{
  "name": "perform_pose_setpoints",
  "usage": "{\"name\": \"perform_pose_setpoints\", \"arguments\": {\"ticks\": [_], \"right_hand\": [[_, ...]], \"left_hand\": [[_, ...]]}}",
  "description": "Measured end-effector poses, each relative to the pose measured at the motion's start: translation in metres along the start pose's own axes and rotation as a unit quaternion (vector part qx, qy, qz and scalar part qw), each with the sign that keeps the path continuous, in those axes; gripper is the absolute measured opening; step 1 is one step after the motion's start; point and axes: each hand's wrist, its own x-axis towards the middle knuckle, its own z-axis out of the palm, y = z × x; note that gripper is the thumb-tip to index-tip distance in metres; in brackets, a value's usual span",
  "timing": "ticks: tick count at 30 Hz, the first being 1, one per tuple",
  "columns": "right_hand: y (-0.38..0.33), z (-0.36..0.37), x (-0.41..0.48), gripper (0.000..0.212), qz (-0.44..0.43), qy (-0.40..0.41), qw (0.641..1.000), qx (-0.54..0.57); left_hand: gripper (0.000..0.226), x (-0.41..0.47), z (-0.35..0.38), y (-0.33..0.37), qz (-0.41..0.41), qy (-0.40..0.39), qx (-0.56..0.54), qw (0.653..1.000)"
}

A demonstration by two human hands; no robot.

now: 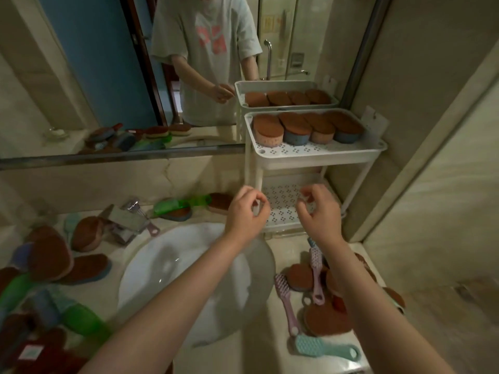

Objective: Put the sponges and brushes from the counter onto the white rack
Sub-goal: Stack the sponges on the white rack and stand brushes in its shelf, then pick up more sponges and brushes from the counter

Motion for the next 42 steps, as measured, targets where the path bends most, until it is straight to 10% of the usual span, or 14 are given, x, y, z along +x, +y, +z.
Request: {"name": "perform_pose_setpoints", "arguments": {"ticks": [7,16,25,29,33,42], "right_hand": [[0.070,-0.011,-0.055,0.043,0.167,-0.326,0.923,-0.122],[0.108,-0.034,-0.089,0.097,0.165,-0.513,0.803,-0.256],[0.121,-0.031,-0.093,0.051,0.090,-0.438,0.847,-0.287],[0.109,-0.029,-0.075,0.059,0.133,-0.352,0.902,-0.213],[0.090,-0.023,-0.051,0.059,0.231,-0.244,0.941,-0.031],[0.062,0.003,-0.047,0.061,0.397,-0.189,0.890,0.118]], "left_hand": [[0.027,-0.038,0.056,-0.025,-0.151,-0.226,0.032,0.962],[0.072,-0.064,0.112,-0.046,-0.244,-0.436,0.123,0.857],[0.077,-0.075,0.140,-0.051,-0.226,-0.454,0.169,0.845],[0.057,-0.065,0.137,-0.042,-0.262,-0.335,0.032,0.905],[0.077,-0.051,0.118,-0.024,-0.290,-0.387,-0.112,0.868],[0.045,-0.053,0.097,-0.019,-0.310,-0.265,-0.121,0.905]]}}
